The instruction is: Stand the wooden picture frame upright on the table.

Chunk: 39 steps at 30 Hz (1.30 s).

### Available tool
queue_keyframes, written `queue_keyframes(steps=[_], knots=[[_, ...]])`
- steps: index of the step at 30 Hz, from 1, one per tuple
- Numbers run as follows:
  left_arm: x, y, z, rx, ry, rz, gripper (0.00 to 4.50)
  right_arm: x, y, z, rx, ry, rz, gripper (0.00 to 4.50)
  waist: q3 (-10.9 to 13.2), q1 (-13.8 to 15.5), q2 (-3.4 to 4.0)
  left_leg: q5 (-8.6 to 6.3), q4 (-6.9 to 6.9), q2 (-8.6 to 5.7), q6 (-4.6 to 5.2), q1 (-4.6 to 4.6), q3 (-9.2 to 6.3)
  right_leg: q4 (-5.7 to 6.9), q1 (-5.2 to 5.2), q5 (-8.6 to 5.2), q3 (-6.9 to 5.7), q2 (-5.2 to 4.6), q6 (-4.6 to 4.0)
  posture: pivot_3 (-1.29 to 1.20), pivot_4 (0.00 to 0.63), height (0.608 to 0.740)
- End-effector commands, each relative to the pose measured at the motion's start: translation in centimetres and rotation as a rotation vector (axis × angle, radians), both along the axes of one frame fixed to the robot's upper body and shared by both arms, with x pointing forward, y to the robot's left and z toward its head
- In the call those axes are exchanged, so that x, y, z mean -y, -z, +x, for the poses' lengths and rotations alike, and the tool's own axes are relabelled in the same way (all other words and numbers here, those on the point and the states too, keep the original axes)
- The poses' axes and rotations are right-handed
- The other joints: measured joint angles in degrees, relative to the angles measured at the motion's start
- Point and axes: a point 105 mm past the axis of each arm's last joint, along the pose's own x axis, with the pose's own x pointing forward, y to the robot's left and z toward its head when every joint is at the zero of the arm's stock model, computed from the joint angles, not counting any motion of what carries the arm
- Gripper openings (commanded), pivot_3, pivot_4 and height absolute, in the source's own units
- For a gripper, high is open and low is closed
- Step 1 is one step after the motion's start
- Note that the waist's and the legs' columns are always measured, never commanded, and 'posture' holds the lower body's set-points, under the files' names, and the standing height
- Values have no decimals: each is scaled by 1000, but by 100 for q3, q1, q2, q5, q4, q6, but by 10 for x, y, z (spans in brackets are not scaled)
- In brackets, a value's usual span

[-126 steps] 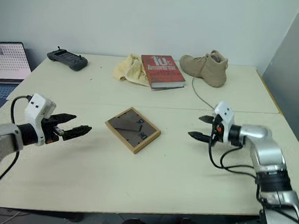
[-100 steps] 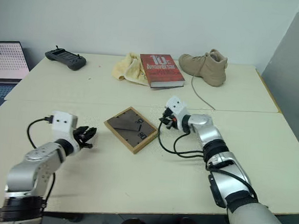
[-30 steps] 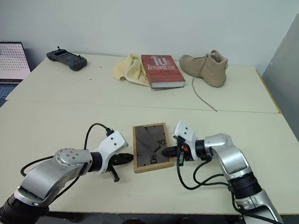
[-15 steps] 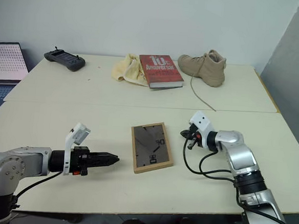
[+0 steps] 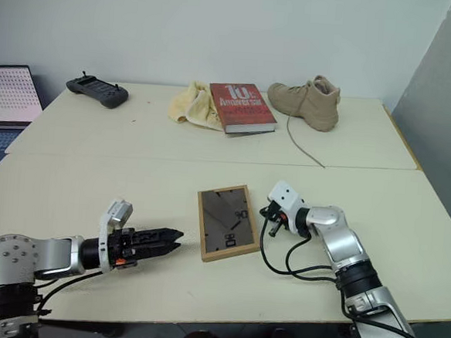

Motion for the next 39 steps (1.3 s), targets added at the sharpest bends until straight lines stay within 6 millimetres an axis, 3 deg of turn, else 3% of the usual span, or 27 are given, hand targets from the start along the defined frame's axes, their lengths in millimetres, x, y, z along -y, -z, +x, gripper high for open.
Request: queue_keyframes(steps=[1, 4, 8, 11, 17, 20, 30, 33, 36, 38, 39], knots=[[10, 21, -3, -71, 8, 8, 4492, -12, -8, -5, 24, -33, 23, 0, 0, 1, 0, 0, 0, 0, 0, 0, 0, 0, 0, 0, 1, 0, 0, 0, 150, 740], [24, 37, -2, -109, 24, 31, 4492, -23, -11, -8, 23, -56, 37, 0, -10, 3, 14, 0, -2, 0, -1, 3, 0, 0, 0, 0, 1, 0, 0, 0, 150, 740], [41, 42, 5, -91, 25, 2, 4492, -40, -20, -14, -4, -76, 98, 0, -31, 56, 40, 0, -2, -10, 0, 17, 2, -3, 16, 0, 1, -10, 0, 0, 150, 740], [48, 39, 9, -67, 28, -13, 4492, -46, -22, -17, -26, -73, 128, 0, -37, 129, 44, -10, -3, -18, 18, 33, 1, -3, 29, 0, 1, -17, 1, 0, 150, 740], [51, 22, 8, 7, 39, -57, 4492, -36, -16, -12, -27, -25, 110, 0, -39, 177, 40, -10, 0, -28, 17, 33, 1, -2, 30, 1, 2, -24, 3, 0, 150, 740], [45, 14, 10, 29, 8, -83, 4058, -33, -14, -11, -28, -17, 104, 0, -38, 155, 40, -9, -3, -26, 16, 33, 0, -2, 26, 0, 1, -23, 2, 0, 150, 740], [37, -7, -4, 89, 28, -96, 1927, -14, -18, 9, 21, 76, 96, 0, -33, 108, 33, -10, -5, -21, 17, 30, 1, -2, 22, 0, 1, -19, 2, 0, 150, 740], [34, -12, -5, 118, 22, -79, 1402, -3, -40, 25, 86, 139, 136, 0, -30, 92, 30, -10, -6, -20, 17, 30, 1, -2, 21, 0, 0, -19, 2, 0, 150, 740], [29, -8, 8, 123, -40, -5, 1353, 2, -81, 36, 178, 160, 231, 0, -29, 86, 30, -9, -7, -20, 16, 29, 1, -2, 21, 0, 0, -18, 2, 0, 150, 740], [29, -16, 17, 167, -53, 18, 1353, 1, -110, 34, 206, 126, 307, 0, -26, 86, 27, -9, -7, -20, 16, 27, 1, -3, 19, 0, -1, -18, 2, 0, 150, 740], [30, -24, 21, 202, -50, 19, 1353, -1, -123, 30, 191, 90, 357, 349, -27, 85, 25, -9, -8, -20, 16, 26, -1, -3, 19, 0, -3, -18, 2, 0, 150, 740]])
